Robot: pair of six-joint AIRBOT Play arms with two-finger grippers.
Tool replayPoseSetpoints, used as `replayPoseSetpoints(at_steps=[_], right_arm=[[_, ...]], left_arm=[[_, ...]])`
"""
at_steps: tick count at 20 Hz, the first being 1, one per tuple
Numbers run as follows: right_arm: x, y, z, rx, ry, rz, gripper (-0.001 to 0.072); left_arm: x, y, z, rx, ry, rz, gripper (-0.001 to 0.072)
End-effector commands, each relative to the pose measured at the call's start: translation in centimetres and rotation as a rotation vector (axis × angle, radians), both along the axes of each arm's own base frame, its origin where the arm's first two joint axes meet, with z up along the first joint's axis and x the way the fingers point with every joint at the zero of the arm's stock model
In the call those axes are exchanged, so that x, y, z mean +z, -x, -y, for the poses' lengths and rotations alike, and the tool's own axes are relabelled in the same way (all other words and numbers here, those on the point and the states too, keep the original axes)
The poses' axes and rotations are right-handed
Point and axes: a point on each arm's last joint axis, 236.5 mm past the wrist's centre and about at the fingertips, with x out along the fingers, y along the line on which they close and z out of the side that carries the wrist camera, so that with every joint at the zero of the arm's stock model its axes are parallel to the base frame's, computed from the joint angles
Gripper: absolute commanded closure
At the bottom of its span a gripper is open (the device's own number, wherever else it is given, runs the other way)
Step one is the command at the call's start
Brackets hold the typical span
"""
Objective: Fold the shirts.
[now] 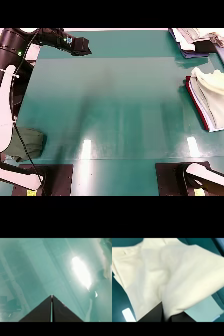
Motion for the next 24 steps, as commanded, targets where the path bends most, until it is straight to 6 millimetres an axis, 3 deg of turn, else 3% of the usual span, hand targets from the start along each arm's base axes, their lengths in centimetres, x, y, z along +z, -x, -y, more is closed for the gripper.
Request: replayPoseSetpoints(at_steps=[1, 2, 3, 5, 7, 9, 12, 14, 17, 18, 19, 21, 24], right_arm=[[-4.3, 5.4, 0.1, -0.077, -0.032, -0.124, 0.0353], [-5.0, 6.2, 0.2, -0.098, -0.048, -0.135, 0.0136], [-5.1, 6.9, 0.3, -0.124, -0.065, -0.138, 0.0107], [-3.3, 6.2, 0.1, -0.145, -0.091, -0.079, 0.0108], [0.6, 2.6, -2.0, -0.076, -0.126, 0.071, 0.0110], [4.2, -1.6, -6.7, 0.068, -0.187, 0.200, 0.0117], [7.3, -6.5, -16.9, 0.343, -0.271, 0.288, 0.0117], [7.4, -7.6, -24.3, 0.531, -0.309, 0.266, 0.0117], [7.4, -7.1, -34.5, 0.791, -0.335, 0.234, 0.0125], [7.6, -6.8, -37.2, 0.855, -0.340, 0.238, 0.0190], [7.8, -6.2, -39.8, 0.918, -0.345, 0.243, 0.0311], [8.0, -4.8, -44.0, 1.049, -0.337, 0.247, 0.0668], [8.3, -3.1, -47.7, 1.162, -0.334, 0.258, 0.0697]], left_arm=[[-0.1, 0.0, 0.0, 0.000, -0.001, -0.001, 0.0681], [-0.1, 0.0, 0.0, 0.000, -0.001, -0.001, 0.0681], [-0.1, 0.0, 0.0, -0.001, 0.000, -0.001, 0.0681], [-0.1, 0.0, 0.0, -0.001, 0.000, -0.001, 0.0681], [-0.1, 0.1, 0.0, -0.003, -0.002, -0.004, 0.0681], [-0.1, 0.0, 0.0, -0.001, -0.001, -0.002, 0.0681], [-0.6, 0.6, -0.1, -0.015, -0.018, -0.028, 0.0681], [-1.1, 1.3, -0.1, -0.032, -0.031, -0.058, 0.0681], [-0.9, 1.1, -0.1, -0.026, -0.025, -0.047, 0.0681], [-0.9, 1.1, -0.1, -0.026, -0.025, -0.047, 0.0681], [-0.9, 1.1, -0.1, -0.026, -0.025, -0.047, 0.0681], [-0.9, 1.1, -0.1, -0.026, -0.025, -0.047, 0.0681], [-0.9, 1.1, -0.1, -0.026, -0.025, -0.047, 0.0681]])
